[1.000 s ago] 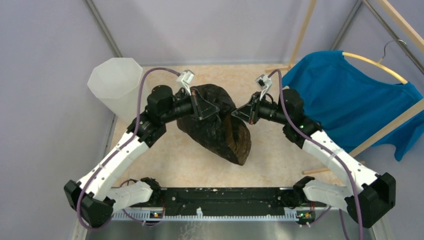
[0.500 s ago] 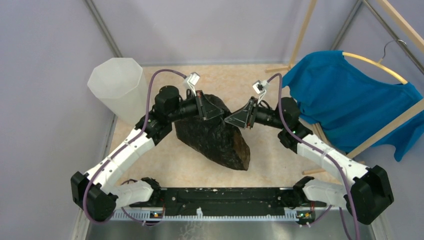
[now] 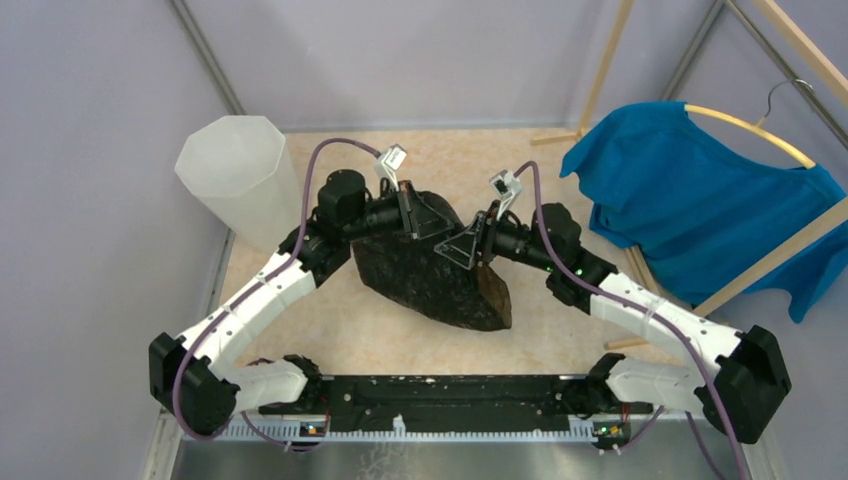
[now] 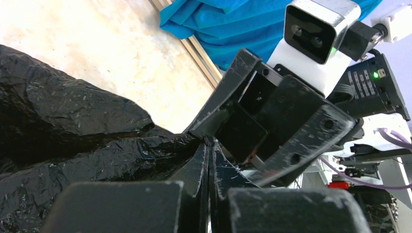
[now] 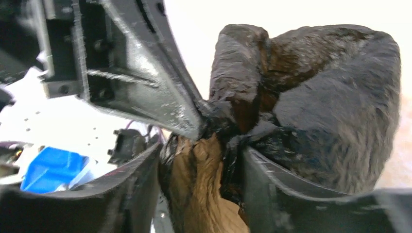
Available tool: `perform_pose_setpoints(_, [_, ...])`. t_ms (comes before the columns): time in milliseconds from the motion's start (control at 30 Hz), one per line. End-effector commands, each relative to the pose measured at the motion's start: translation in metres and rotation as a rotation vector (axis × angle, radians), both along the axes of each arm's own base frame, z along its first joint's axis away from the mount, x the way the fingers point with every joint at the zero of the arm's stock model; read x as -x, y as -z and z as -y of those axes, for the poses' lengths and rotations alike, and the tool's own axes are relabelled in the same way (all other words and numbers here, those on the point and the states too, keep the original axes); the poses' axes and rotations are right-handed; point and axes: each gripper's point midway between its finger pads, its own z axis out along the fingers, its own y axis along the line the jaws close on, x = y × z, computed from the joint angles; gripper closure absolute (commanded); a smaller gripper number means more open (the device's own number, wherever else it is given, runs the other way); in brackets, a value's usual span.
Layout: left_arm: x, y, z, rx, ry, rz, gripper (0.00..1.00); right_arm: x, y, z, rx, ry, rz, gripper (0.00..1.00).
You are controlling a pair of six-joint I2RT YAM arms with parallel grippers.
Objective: Put the trash bags into the trash bin
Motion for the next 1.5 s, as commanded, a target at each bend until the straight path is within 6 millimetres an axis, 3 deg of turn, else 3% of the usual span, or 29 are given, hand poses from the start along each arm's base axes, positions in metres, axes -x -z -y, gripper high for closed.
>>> perform_pose_setpoints(0, [0.007, -0.021, 0.005, 0.055, 0.038, 0.042, 1.0, -0.027, -0.019, 0.015, 0.09, 0.254, 0.106, 0.56])
perform_pose_setpoints(67, [0.009, -0.024, 0.003, 0.049, 0.042, 0.065, 1.0, -0.031, -0.018, 0.02, 0.096, 0.295, 0.11, 0.88])
perform_pose_setpoints(100, [0.009, -0.029, 0.0, 0.036, 0.033, 0.087, 0.92, -0.034, -0.018, 0.026, 0.093, 0.33, 0.107, 1.0])
perform_pose_setpoints(200, [-0.004, -0.034, -0.028, -0.114, -0.115, 0.166, 0.37, -0.042, -0.016, 0.054, 0.115, 0.475, 0.099, 1.0])
perform_pose_setpoints(300, [-0.026, -0.029, -0.089, -0.338, -0.408, 0.235, 0.05, -0.041, -0.016, 0.089, 0.137, 0.599, 0.126, 1.0])
perform_pose_setpoints(333, [-0.031, -0.032, -0.112, -0.403, -0.504, 0.263, 0.02, -0.038, -0.015, 0.099, 0.143, 0.62, 0.137, 1.0])
perform_pose_setpoints(533, [-0.049, -0.07, -0.213, -0.72, -0.925, 0.401, 0.01, -0.013, -0.025, 0.146, 0.175, 0.685, 0.201, 1.0])
perform_pose_setpoints(633, [-0.054, -0.081, -0.264, -0.898, -1.208, 0.365, 0.01, 0.0, -0.039, 0.173, 0.168, 0.733, 0.229, 1.0])
perform_pose_setpoints(667, [-0.057, -0.084, -0.272, -0.939, -1.268, 0.36, 0.01, 0.004, -0.043, 0.179, 0.164, 0.742, 0.239, 1.0])
perform_pose_setpoints(867, [-0.103, -0.083, -0.302, -1.026, -1.381, 0.344, 0.01, 0.022, -0.065, 0.206, 0.128, 0.776, 0.266, 1.0])
perform_pose_setpoints(967, [-0.137, -0.065, -0.319, -1.024, -1.306, 0.267, 0.01, 0.026, -0.07, 0.208, 0.129, 0.767, 0.265, 1.0])
perform_pose_setpoints(1100, [-0.168, -0.046, -0.322, -1.091, -1.245, 0.23, 0.01, 0.028, -0.068, 0.206, 0.13, 0.752, 0.257, 1.0])
perform_pose_setpoints(1200, [-0.182, -0.027, -0.324, -1.138, -1.185, 0.21, 0.03, 0.029, -0.068, 0.201, 0.12, 0.731, 0.252, 1.0])
perform_pose_setpoints(1300, [-0.188, -0.013, -0.327, -1.146, -1.139, 0.16, 0.17, 0.029, -0.068, 0.195, 0.117, 0.706, 0.25, 1.0])
perform_pose_setpoints(1467, [-0.187, -0.009, -0.325, -1.121, -1.121, 0.148, 0.3, 0.026, -0.063, 0.187, 0.13, 0.684, 0.241, 1.0])
